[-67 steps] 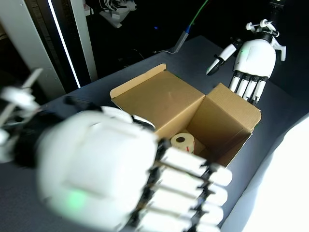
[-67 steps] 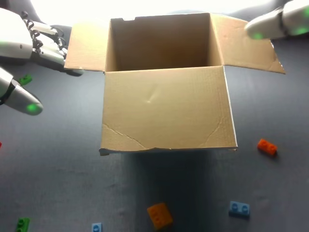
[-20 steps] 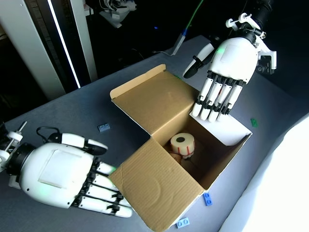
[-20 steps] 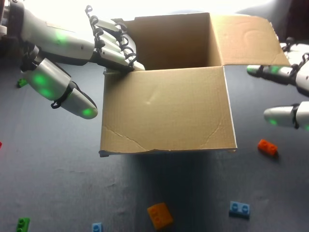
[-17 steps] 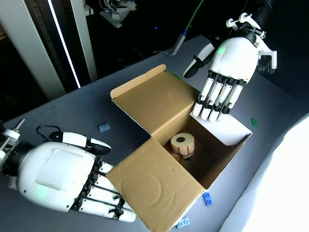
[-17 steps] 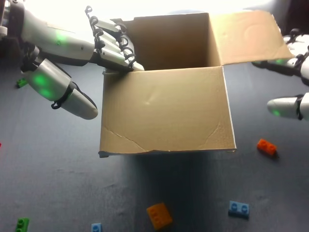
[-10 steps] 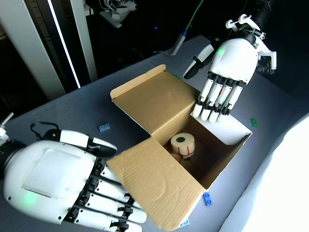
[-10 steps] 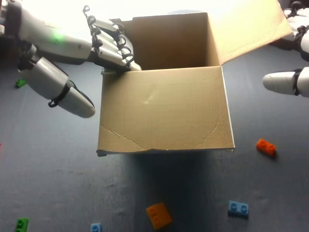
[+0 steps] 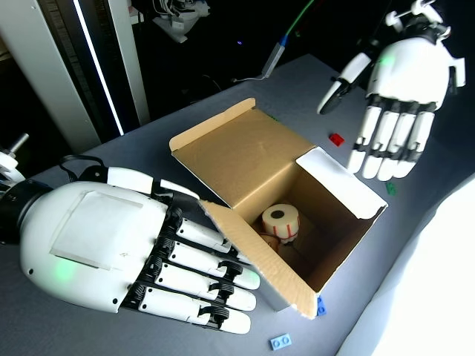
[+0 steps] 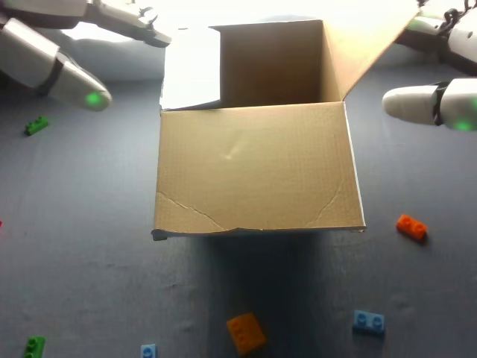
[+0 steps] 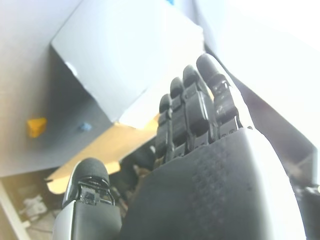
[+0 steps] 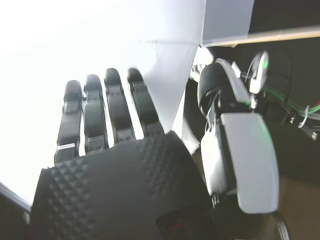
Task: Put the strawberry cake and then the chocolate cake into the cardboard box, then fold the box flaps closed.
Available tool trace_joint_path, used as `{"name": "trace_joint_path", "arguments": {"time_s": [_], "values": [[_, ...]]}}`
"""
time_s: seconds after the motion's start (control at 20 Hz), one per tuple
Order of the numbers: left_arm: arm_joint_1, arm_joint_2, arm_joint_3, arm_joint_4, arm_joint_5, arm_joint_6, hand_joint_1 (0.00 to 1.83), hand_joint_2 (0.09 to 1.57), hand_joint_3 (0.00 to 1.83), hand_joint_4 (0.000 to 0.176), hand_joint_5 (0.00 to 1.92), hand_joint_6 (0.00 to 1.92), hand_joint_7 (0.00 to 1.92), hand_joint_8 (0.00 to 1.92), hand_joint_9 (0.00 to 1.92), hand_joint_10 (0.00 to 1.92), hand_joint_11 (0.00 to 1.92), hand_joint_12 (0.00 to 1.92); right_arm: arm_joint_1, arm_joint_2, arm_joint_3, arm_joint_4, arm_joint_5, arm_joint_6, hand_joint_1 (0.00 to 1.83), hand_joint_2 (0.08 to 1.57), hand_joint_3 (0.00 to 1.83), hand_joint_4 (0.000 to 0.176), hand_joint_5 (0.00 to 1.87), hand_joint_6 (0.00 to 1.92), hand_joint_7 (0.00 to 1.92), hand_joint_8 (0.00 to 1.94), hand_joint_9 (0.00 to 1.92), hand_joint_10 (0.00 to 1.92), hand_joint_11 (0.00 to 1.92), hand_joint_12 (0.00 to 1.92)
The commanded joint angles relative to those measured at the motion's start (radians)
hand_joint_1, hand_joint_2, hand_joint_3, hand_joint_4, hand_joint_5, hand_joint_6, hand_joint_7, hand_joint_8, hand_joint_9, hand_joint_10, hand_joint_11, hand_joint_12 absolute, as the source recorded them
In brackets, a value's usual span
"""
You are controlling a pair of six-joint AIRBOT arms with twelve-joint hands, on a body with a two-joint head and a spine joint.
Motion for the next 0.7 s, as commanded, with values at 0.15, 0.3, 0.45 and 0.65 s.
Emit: {"name": "trace_joint_path", "arguments": {"time_s": [0.15,0.3,0.45,0.65], "values": [[-0.012,0.008,0.044,-0.014,-0.015,-0.005,0.0,1.15,0.0,0.0,0.21,0.0,0.27,0.0,0.28,0.0,0.0,0.9,0.062,-0.029,0.022,0.007,0.084,0.007,0.0,1.26,0.0,0.0,0.15,0.0,0.18,0.0,0.15,0.0,0.0,0.33],[-0.003,0.009,0.069,0.021,-0.033,-0.004,0.0,1.15,0.0,0.0,0.21,0.0,0.27,0.0,0.28,0.0,0.0,0.9,0.123,-0.09,0.081,0.007,0.014,0.023,0.0,1.26,0.0,0.0,0.14,0.0,0.16,0.0,0.13,0.0,0.0,0.31],[0.027,0.016,0.062,0.033,-0.055,0.016,0.0,1.16,0.0,0.0,0.22,0.01,0.29,0.01,0.29,0.01,0.0,0.9,0.168,-0.158,0.157,-0.107,-0.07,0.113,0.0,1.27,0.0,0.0,0.16,0.01,0.14,0.0,0.12,0.0,0.0,0.3],[0.078,0.037,0.032,0.033,-0.075,0.073,0.0,1.16,0.0,0.0,0.2,0.0,0.27,0.0,0.27,0.0,0.0,0.87,0.2,-0.209,0.2,-0.138,-0.146,0.113,0.0,1.27,0.0,0.0,0.18,0.01,0.16,0.01,0.13,0.01,0.0,0.38]]}}
